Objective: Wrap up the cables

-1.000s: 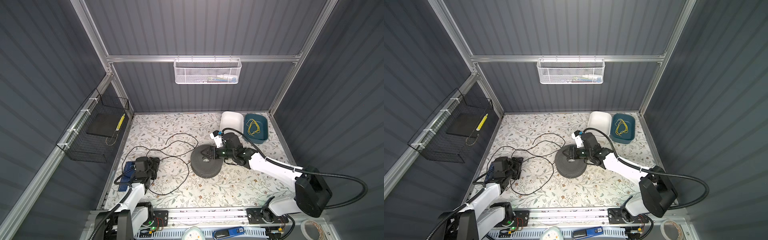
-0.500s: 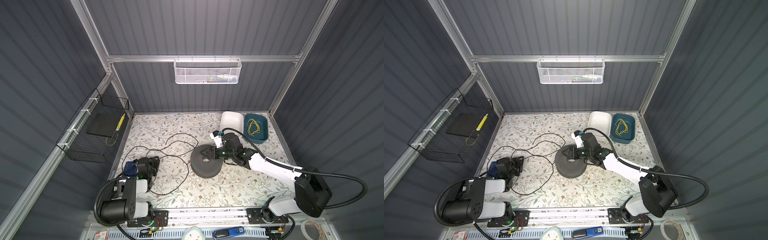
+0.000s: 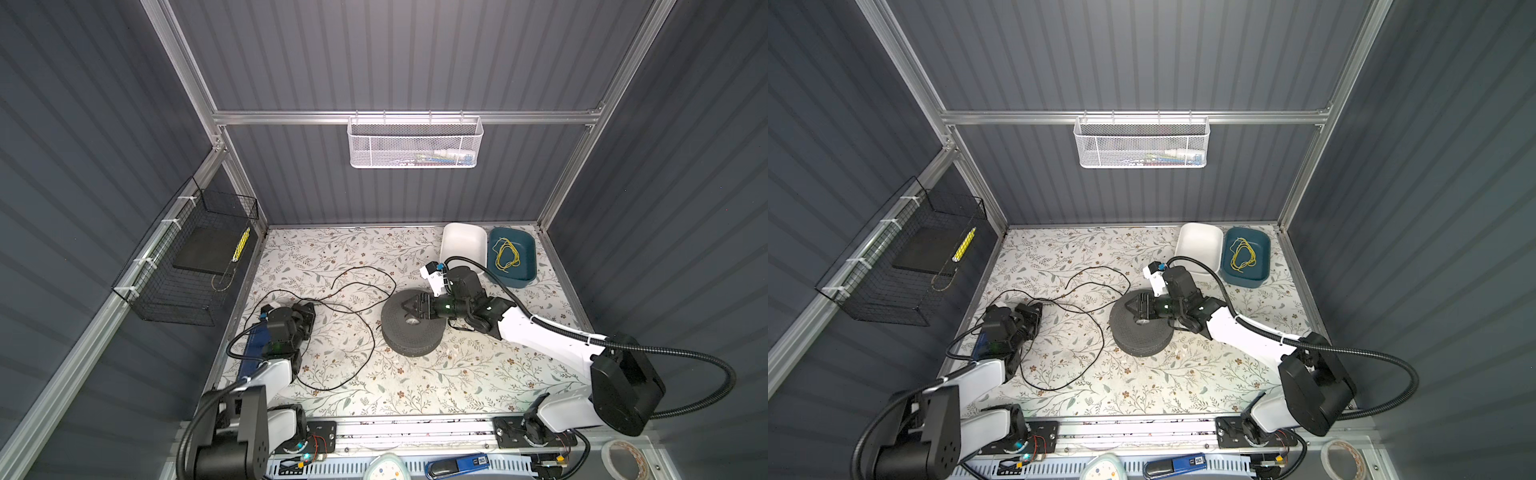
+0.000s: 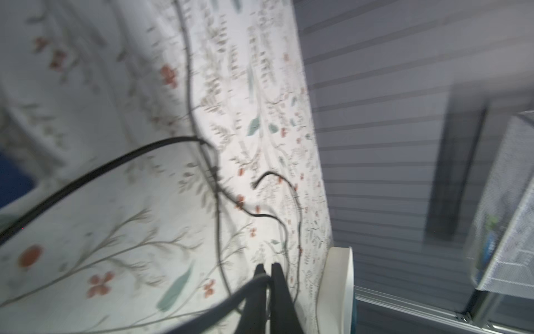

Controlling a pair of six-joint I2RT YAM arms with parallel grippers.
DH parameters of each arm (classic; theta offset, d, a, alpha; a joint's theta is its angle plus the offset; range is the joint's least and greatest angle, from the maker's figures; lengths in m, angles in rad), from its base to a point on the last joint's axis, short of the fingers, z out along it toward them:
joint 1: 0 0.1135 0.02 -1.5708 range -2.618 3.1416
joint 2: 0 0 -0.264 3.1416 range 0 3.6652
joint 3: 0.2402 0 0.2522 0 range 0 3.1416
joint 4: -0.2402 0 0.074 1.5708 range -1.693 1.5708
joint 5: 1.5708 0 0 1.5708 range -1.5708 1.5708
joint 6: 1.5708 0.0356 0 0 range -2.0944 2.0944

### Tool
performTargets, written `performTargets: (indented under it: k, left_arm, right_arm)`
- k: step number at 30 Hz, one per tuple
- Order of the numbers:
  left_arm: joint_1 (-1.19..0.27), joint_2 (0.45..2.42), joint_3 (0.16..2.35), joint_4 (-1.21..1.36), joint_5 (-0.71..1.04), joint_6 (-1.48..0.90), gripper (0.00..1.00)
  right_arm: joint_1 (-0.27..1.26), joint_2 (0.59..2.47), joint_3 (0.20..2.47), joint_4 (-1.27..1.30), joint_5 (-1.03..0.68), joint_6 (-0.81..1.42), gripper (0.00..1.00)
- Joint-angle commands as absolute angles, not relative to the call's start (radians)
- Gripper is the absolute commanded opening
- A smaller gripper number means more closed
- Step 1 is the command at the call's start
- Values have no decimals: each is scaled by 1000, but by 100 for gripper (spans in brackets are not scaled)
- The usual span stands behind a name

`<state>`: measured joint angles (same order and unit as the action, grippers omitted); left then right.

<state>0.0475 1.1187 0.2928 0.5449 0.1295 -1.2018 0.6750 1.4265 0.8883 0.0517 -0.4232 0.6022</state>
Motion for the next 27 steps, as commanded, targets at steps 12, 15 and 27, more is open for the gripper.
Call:
performTargets:
  k: [12,15,27]
  left_arm:
    - [-172,1189,994,145,378,-938,0]
    - [-262,1264,1118,136,405,-904,0]
    - [-439,1358,1270,124,454,-843,0]
  right_arm:
    - [691,1352,1093,-145,-374,364,60]
    - [707,1349,1142,-194,-317,284,63]
    - [721,1409,1271,-269,-59,122,74]
